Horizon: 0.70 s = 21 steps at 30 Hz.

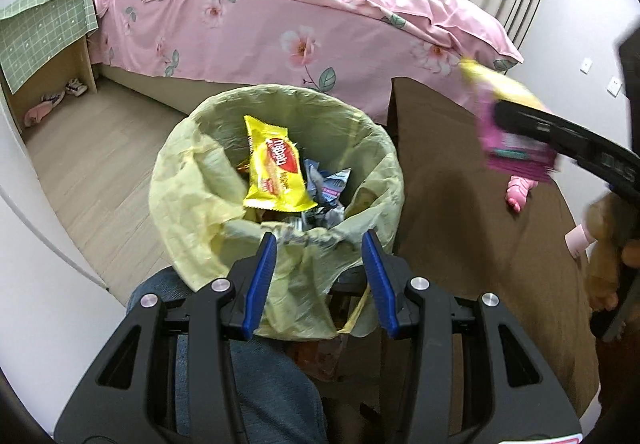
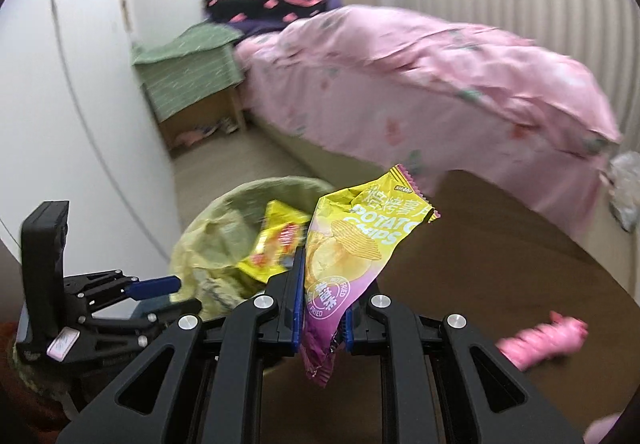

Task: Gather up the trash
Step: 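Carry the chips bag over the trash bag and open the right tool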

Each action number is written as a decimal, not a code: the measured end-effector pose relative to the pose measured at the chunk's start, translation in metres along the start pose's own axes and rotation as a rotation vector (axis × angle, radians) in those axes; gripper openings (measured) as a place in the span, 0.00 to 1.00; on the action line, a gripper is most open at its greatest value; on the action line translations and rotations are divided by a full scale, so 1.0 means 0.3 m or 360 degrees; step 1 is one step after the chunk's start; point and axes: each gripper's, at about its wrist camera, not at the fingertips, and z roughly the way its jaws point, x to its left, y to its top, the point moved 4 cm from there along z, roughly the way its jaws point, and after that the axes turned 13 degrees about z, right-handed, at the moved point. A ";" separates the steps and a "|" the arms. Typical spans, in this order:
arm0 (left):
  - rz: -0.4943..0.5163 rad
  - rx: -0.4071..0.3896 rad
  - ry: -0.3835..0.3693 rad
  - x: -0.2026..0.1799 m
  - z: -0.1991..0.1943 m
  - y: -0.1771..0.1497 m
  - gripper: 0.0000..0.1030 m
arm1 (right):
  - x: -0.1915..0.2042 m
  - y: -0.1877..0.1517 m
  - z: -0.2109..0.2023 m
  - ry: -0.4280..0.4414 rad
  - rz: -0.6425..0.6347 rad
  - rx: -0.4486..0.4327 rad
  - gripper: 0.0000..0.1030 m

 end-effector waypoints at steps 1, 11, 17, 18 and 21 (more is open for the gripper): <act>-0.0002 0.0001 0.0002 0.007 -0.001 -0.008 0.41 | 0.019 0.003 0.044 0.0014 -0.0017 0.0033 0.14; -0.0079 0.0014 0.0002 0.066 0.013 -0.039 0.41 | 0.090 0.006 0.349 0.0157 -0.0050 0.0338 0.26; -0.0075 0.0041 -0.0039 0.064 0.034 -0.053 0.41 | 0.082 -0.015 0.390 0.0164 -0.0005 0.0395 0.43; -0.0073 0.0045 -0.0042 0.063 0.034 -0.055 0.41 | 0.076 -0.013 0.379 0.0153 0.0004 0.0374 0.43; -0.0070 0.0042 -0.0038 0.062 0.027 -0.053 0.41 | 0.053 -0.008 0.320 0.0104 0.0027 0.0292 0.44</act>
